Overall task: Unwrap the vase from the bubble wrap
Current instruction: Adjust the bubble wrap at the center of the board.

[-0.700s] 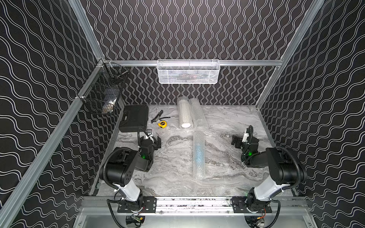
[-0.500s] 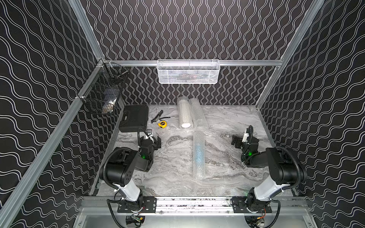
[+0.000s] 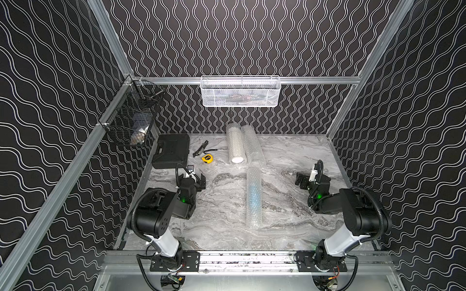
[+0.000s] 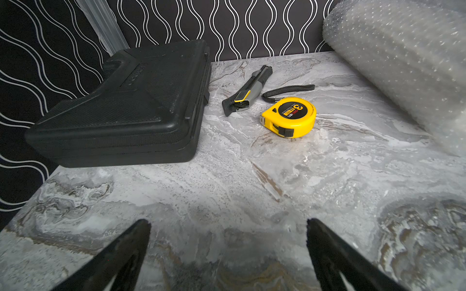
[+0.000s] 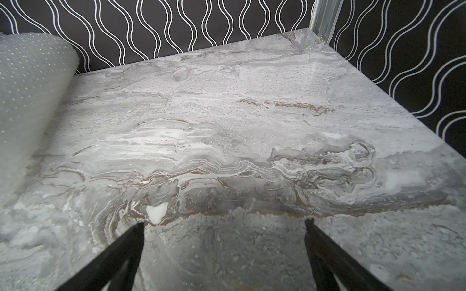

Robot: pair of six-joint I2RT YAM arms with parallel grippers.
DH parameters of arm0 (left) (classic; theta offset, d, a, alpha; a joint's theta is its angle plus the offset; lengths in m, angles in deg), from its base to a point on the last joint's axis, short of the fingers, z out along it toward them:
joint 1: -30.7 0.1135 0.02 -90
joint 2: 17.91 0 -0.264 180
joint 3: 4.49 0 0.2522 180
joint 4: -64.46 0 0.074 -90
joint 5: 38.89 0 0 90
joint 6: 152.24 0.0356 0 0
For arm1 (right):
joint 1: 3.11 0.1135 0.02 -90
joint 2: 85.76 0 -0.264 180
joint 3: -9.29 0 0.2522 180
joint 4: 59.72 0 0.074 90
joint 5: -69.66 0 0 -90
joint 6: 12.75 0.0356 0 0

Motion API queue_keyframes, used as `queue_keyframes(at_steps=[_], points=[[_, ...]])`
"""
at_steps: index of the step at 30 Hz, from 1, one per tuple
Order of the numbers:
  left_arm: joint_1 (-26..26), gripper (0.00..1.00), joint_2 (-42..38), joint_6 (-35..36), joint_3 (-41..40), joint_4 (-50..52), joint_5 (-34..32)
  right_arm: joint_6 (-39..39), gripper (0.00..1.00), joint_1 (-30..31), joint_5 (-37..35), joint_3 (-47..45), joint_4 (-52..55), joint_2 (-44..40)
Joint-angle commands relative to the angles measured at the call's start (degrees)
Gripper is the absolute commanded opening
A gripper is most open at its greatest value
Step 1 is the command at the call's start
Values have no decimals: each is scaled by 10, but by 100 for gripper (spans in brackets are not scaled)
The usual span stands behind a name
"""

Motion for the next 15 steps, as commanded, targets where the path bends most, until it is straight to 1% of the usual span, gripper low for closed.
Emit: queue_keyframes(at_steps=[1,5,6,8,10,11,12,13,15], points=[[0,100,0,9,2,-15,3,2,99,0,4,3,-27,1],[0,100,-1,9,0,-16,3,1,99,0,1,1,-29,0],[0,100,0,10,-1,-20,0,4,99,0,-10,0,-31,-3],[0,100,0,7,-8,-38,-20,20,99,3,-55,-2,-29,-13],[0,100,-15,-4,-12,-28,-47,32,99,3,-83,-7,-18,-34],[0,100,-25,-11,-15,-18,-41,35,99,3,-92,-9,-10,-46],[0,100,-27,-1,-20,-38,-37,36,99,3,-99,-10,-5,-54],[-5,100,-35,4,-18,-28,-49,38,99,3,-106,-9,5,-65],[-16,100,-78,-6,1,44,-106,48,99,5,-125,1,52,-89]])
